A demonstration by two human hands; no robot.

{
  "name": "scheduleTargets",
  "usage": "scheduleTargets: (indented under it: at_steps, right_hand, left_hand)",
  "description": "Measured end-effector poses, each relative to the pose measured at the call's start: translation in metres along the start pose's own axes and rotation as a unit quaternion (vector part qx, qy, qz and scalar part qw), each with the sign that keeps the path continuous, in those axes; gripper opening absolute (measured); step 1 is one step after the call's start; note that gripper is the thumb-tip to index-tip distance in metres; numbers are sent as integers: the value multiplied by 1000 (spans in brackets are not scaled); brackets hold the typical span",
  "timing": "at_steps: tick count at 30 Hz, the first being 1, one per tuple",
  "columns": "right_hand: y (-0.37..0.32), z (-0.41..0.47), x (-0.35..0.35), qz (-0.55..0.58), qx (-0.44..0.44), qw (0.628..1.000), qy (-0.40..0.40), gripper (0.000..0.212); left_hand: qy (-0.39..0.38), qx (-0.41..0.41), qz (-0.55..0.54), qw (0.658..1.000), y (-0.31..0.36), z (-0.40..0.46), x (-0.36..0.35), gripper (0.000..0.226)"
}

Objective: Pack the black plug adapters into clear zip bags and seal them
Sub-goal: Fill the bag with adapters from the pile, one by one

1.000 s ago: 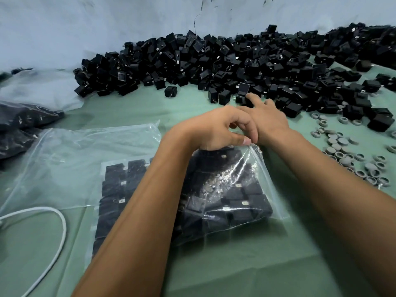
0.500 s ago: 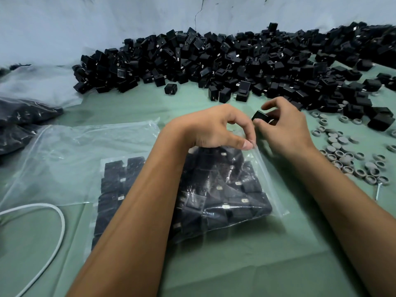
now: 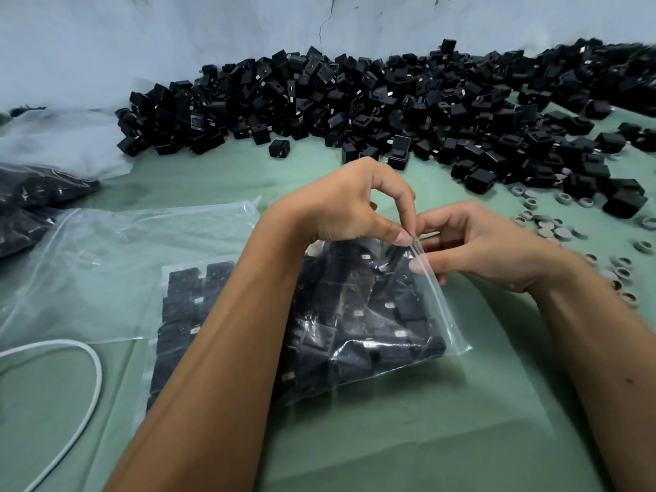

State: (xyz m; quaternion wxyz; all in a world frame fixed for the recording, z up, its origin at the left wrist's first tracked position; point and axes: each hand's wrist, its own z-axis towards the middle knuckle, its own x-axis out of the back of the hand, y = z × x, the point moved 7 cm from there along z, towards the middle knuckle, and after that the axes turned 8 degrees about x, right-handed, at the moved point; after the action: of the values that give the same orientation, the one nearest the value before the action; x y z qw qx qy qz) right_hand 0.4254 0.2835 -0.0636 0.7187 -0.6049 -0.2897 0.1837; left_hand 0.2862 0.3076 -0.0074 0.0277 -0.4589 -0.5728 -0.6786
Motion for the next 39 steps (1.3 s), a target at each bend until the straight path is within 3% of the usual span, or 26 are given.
scheduleTargets:
  at_steps: [12,22,29,32,35,37,39]
  right_hand:
    - [-11,0,-15,23,3,998,-50,23]
    - [-10,-2,-26,135,11,982,-131,32]
    - [-3,-2,-22,161,0,978,-133,34]
    - [0,2,0,178,-2,984,-25,27]
    - [6,2,37,85,33,973,214,10]
    - [10,-7,58,-82,30,923,376,11]
    - [8,-17,69,-305,-8,839,450,8]
  left_hand:
    - [5,-6,2,1000,1,0,3,13]
    - [11,-10,-9,1000,5,-4,6,13]
    - [11,-7,-3,1000,6,-4,5,12]
    - [13,-7,-12,1000,5,-3,4,12]
    - [10,-16,-5,1000,5,-1,1,10]
    - [5,-12,1,1000,4,1,-2,9]
    - [0,-2,8,1000,2,2,-5,8]
